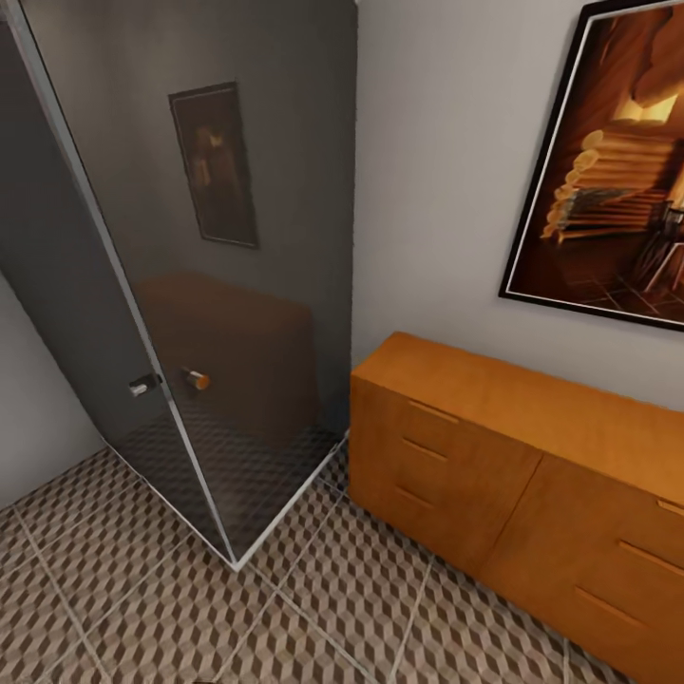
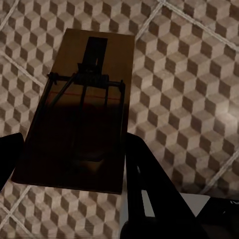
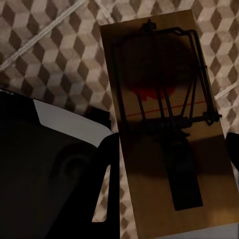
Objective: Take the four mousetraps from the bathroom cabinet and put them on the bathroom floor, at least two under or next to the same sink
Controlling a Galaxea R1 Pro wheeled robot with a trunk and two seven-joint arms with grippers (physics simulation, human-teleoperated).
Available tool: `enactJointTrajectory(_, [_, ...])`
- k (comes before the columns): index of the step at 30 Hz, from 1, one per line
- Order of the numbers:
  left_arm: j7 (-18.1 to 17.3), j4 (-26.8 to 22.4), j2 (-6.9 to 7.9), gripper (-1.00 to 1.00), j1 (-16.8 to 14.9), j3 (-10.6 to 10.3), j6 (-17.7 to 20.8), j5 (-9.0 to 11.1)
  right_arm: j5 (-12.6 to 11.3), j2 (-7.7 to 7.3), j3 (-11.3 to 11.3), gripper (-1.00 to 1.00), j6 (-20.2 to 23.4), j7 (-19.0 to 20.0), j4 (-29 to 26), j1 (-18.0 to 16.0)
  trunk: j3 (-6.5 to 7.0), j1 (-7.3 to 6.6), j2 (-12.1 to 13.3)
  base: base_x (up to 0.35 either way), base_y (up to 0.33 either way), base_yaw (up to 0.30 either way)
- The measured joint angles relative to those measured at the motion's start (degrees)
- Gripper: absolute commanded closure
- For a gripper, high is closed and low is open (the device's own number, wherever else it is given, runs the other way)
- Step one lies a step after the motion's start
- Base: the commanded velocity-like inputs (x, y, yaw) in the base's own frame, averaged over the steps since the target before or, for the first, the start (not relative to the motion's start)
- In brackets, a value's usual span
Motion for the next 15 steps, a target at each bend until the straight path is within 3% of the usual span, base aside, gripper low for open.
enactJointTrajectory(15, [0.0,0.2,0.0,1.0,0.0,0.0,0.1,0.1,0.0,0.0,0.0,1.0,0.0,0.0,0.0,0.0,0.4,0.0,0.0,0.0,0.0,0.281])
